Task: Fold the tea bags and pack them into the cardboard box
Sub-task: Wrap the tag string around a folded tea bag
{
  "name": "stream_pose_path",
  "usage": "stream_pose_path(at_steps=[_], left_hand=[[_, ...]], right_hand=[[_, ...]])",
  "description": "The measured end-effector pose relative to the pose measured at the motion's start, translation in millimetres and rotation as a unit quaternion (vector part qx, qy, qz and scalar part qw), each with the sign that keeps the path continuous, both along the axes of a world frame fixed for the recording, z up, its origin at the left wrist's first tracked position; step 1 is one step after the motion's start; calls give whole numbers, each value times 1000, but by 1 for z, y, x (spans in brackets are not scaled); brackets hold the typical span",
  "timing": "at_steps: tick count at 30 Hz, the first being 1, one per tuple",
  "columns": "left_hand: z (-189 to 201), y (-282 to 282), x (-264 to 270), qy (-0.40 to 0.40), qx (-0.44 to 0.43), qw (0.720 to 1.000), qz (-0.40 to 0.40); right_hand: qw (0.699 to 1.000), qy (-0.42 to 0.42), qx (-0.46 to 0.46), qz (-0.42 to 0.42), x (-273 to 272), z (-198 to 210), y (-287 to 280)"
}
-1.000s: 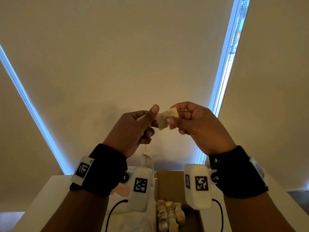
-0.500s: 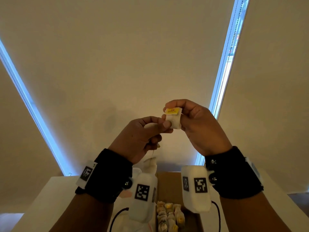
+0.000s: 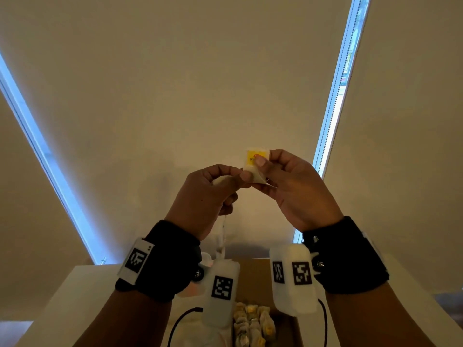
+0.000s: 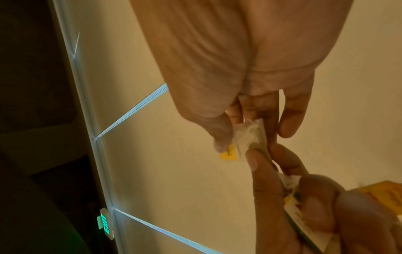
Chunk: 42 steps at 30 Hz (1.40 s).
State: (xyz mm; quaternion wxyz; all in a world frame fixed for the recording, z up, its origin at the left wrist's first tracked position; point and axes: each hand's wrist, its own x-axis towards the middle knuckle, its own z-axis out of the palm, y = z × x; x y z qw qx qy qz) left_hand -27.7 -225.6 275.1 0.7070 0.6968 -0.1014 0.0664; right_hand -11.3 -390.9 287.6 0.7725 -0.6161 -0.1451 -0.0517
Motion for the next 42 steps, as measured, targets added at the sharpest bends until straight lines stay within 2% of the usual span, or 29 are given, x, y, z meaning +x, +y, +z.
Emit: stream_pose_path(at_steps=[2, 6, 11, 13, 16, 19, 21, 23, 24, 28, 30, 35, 39, 42], left_hand=[[1, 0, 0, 22, -16, 1000, -1], [1, 4, 2, 98, -114, 988, -22], [3, 10, 2, 158, -262, 948, -86], [4, 11, 1, 163, -287, 938, -101], [6, 11, -2, 156, -279, 941, -112], [5, 11, -5, 142, -232, 956, -113], [5, 10, -6, 123, -199, 966, -112], [5, 9, -7, 112, -187, 970, -106], [5, 8, -7, 115, -191, 969, -102], [4, 6, -9, 122, -209, 965, -101], [5, 8, -10, 133, -234, 958, -102], [6, 17, -10, 138, -228, 959, -95], [5, 21, -11, 136, -228, 961, -81], [4, 23, -11, 130, -221, 964, -67]], right_hand=[[1000, 10, 26, 4, -1, 2, 0], [995, 16, 89, 33, -5, 4, 0], [988, 14, 132, 78, -13, 4, 0], [985, 22, 140, 101, -14, 1, 1], [986, 35, 123, 109, -20, -5, 4], [995, 41, 43, 86, -28, -11, 11], [992, -15, -119, 31, -32, -13, 16], [952, -97, -286, -50, -32, -18, 19], [938, -120, -314, -80, -30, -20, 19], [925, -131, -332, -127, -23, -23, 16], [932, -113, -321, -125, -19, -22, 11], [974, -53, -184, -122, -18, -17, -4], [984, -35, -119, -127, -17, -12, -11], [985, -40, -108, -128, -16, -10, -14]])
